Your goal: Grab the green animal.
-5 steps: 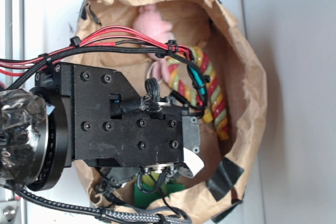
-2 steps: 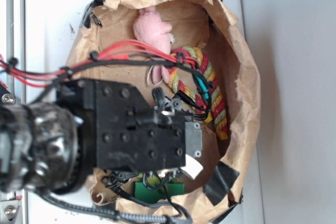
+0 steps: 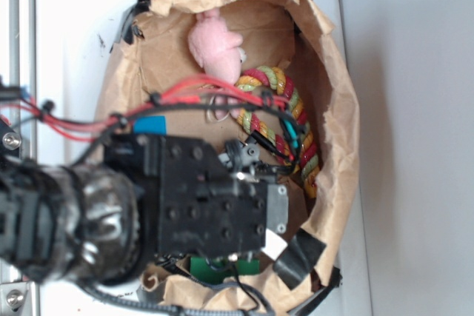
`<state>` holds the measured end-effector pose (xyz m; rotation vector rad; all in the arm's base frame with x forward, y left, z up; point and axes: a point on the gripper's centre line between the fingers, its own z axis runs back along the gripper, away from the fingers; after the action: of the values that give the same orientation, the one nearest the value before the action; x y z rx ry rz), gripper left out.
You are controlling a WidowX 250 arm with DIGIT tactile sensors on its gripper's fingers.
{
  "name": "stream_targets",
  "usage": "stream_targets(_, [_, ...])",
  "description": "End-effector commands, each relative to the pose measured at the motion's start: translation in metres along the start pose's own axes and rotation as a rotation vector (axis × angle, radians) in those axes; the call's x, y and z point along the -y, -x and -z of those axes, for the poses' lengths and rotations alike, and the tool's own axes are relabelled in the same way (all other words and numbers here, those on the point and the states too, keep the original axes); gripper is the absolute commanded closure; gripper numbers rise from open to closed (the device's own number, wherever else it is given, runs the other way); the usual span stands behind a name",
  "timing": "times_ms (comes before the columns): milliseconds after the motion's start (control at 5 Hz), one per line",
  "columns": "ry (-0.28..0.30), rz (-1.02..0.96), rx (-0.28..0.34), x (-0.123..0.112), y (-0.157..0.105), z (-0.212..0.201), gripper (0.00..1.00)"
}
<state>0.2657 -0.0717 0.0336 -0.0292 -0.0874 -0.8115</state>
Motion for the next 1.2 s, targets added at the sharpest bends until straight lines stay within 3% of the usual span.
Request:
stream_targets(0, [-0.043, 0.011, 0.018, 0.012, -0.019, 0.006, 0.00])
stream_targets(200, [-0.059, 0.006, -0.001, 0.013, -0.021, 0.014, 0.00])
stream_targets(400, [-0.066, -0.015, -0.005, 0.012, -0.021, 0.016, 1.00])
stream_targets(800, [-0.056, -0.045, 0.006, 0.009, -0.017, 0.008, 1.00])
stream_targets(1000, [-0.040, -0.130, 0.007, -0.006, -0.011, -0.005, 1.00])
